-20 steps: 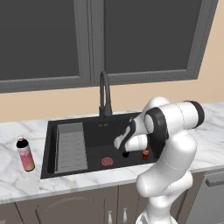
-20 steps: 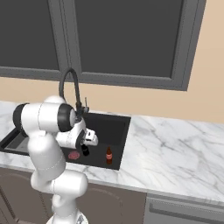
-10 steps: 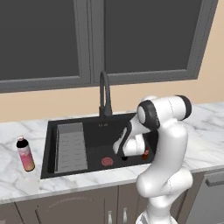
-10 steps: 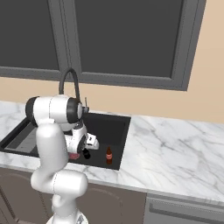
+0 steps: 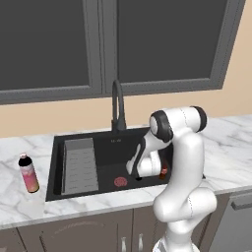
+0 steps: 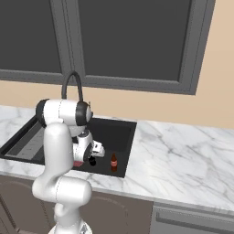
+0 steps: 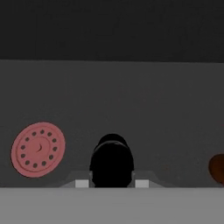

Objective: Place the large bottle from the dining counter next to the other large bottle outside the sink, and place the small bottle from the dining counter next to the other small bottle inside the sink.

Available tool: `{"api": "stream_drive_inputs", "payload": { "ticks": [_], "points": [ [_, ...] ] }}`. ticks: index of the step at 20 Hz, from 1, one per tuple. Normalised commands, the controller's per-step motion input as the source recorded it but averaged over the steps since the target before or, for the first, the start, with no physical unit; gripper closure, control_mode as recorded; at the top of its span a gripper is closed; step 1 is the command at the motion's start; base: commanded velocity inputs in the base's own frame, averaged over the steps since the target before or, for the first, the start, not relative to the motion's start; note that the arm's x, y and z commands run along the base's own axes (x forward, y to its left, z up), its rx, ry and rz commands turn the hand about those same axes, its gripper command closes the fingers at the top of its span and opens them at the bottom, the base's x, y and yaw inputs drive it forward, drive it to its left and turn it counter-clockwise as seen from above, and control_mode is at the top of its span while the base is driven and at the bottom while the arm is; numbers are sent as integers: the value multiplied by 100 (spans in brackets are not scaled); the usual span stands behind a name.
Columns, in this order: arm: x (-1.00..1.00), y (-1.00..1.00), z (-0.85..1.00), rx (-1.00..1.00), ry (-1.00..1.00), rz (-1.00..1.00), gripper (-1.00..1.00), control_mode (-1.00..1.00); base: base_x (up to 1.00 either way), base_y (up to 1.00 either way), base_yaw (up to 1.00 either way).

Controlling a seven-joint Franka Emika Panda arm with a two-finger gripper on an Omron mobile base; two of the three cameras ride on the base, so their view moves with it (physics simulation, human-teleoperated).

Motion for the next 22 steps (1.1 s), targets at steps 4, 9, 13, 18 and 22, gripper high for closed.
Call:
{"api": "stream_drive_inputs", "payload": {
  "ticks": [4, 9, 13, 18, 22],
  "points": [
    [28, 0, -26, 0, 0, 0, 100, -100, 0, 0, 0],
    [17, 0, -22, -3, 5, 0, 100, -100, 0, 0, 0],
    [16, 0, -8, -1, 2, 0, 100, -100, 0, 0, 0],
    [0, 0, -1, 0, 0, 0, 100, -100, 0, 0, 0],
    [0, 0, 0, 0, 0, 0, 100, -100, 0, 0, 0]
  ]
}}
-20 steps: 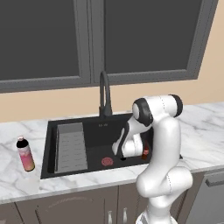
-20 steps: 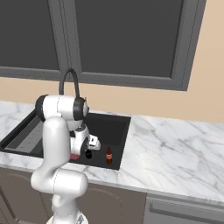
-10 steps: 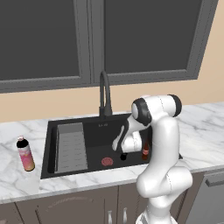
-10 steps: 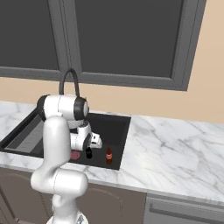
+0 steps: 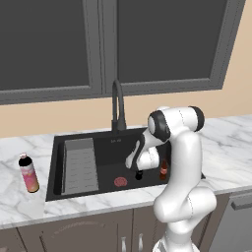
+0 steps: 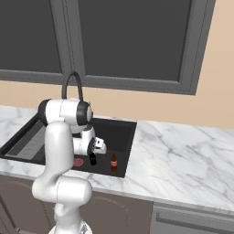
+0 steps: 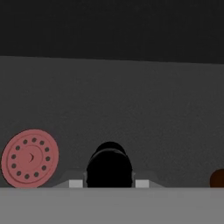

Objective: Place the large bottle from the dining counter next to the other large bottle outside the sink, and place the small bottle from the dining counter next to the other small bottle inside the sink.

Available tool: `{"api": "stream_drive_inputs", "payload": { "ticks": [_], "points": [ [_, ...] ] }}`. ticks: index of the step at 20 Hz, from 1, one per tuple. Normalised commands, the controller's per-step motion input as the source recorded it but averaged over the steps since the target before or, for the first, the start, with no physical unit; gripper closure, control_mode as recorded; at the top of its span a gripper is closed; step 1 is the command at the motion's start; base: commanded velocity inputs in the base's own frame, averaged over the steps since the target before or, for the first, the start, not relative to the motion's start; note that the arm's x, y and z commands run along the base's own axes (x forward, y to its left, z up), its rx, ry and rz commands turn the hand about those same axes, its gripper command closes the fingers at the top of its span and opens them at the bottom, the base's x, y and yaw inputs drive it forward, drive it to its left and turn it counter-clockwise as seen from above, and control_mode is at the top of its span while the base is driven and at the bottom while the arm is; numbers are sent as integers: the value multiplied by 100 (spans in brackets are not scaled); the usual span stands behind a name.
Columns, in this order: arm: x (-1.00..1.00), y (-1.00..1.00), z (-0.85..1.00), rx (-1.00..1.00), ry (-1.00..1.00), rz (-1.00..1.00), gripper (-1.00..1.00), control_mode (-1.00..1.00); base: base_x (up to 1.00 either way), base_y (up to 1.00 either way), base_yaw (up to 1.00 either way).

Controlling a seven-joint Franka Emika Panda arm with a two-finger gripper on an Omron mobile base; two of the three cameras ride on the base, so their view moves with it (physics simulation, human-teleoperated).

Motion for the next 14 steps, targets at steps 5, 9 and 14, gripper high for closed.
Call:
{"api": "stream_drive_inputs", "payload": {
  "ticks": [5, 9, 14],
  "points": [
    [0, 0, 0, 0, 0, 0, -100, -100, 0, 0, 0],
    [0, 0, -1, 0, 0, 0, -100, -100, 0, 0, 0],
    [2, 0, 0, 1, -1, 0, -100, -100, 0, 0, 0]
  ]
}}
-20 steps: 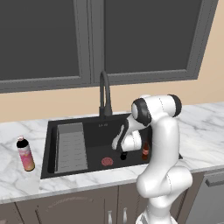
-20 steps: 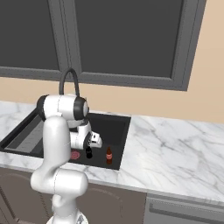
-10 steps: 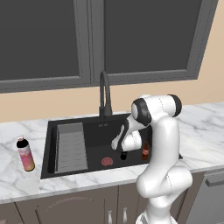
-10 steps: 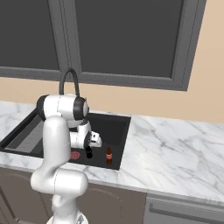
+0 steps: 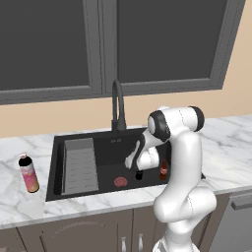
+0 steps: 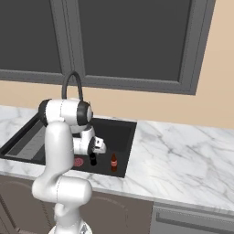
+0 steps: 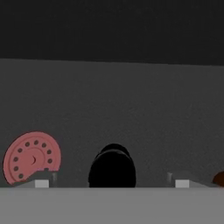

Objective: Place the large bottle from the dining counter next to the other large bottle outside the sink, and place the small bottle from the dining counter next to the other small bottle inside the sink.

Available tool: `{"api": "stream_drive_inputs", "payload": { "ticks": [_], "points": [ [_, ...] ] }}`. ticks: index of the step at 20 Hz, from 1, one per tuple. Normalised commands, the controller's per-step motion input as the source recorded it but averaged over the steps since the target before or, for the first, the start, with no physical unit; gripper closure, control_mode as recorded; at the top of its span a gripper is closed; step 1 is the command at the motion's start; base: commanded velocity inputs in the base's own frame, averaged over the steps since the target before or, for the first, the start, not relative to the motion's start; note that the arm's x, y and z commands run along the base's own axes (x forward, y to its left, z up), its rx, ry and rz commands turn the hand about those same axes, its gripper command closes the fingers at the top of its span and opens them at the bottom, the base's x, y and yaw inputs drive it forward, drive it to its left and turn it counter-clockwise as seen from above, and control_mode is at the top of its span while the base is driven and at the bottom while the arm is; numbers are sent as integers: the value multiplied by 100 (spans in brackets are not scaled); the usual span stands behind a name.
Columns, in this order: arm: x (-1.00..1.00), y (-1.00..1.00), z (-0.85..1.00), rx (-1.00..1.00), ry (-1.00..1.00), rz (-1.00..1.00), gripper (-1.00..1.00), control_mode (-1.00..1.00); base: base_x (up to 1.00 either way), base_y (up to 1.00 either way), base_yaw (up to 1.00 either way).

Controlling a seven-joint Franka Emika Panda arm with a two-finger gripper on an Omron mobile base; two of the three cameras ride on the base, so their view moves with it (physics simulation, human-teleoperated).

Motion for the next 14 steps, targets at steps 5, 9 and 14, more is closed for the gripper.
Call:
{"api": "stream_drive_inputs", "payload": {
  "ticks": [5, 9, 14],
  "points": [
    [0, 0, 38, 6, -4, 0, -100, -100, 0, 0, 0],
    [0, -5, 39, 7, 0, 0, -100, -100, 0, 0, 0],
    [0, -26, 32, 7, 0, 0, -100, -100, 0, 0, 0]
  ]
}}
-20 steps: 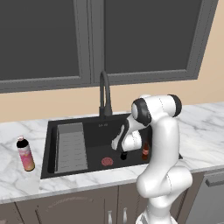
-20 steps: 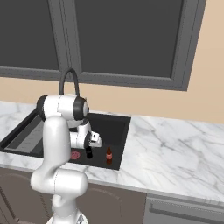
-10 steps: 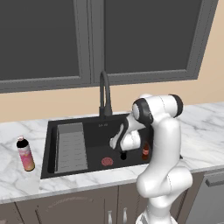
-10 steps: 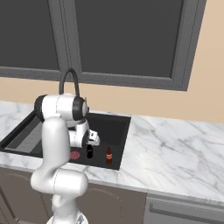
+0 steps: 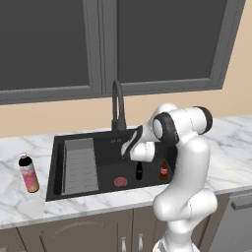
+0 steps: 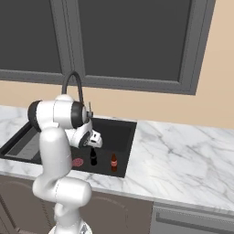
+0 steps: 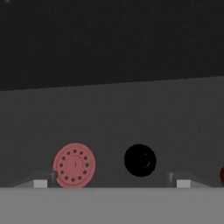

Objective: Place the large bottle from the dining counter next to the other large bottle outside the sink, and place the small bottle from the dining counter next to the other small bottle inside the sink.

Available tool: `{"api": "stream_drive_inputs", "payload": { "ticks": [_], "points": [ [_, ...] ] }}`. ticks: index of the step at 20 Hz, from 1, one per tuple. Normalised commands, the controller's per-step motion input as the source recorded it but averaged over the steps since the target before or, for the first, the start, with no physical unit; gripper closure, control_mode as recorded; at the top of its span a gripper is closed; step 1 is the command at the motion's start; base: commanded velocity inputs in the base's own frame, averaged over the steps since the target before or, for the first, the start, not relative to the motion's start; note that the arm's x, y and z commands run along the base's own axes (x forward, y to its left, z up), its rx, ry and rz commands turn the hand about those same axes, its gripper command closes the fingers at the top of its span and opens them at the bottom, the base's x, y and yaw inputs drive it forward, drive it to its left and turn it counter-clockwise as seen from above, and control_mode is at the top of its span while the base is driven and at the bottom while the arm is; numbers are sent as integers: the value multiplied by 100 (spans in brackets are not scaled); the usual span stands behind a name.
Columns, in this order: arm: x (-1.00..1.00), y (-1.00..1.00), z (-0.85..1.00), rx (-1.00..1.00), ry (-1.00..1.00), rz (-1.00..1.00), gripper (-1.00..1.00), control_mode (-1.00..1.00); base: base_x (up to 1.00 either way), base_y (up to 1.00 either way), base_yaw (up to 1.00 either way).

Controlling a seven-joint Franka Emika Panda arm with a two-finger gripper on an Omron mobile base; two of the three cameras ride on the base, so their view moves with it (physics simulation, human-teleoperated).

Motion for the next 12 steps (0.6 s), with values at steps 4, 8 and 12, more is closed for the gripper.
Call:
{"api": "stream_drive_inputs", "payload": {
  "ticks": [4, 8, 12],
  "points": [
    [0, -59, 49, 11, 0, 0, -100, -100, 0, 0, 0],
    [-9, -41, 47, 9, 0, 0, -100, -100, 0, 0, 0],
    [-65, 0, 44, 1, 0, 0, -100, -100, 0, 0, 0]
  ]
}}
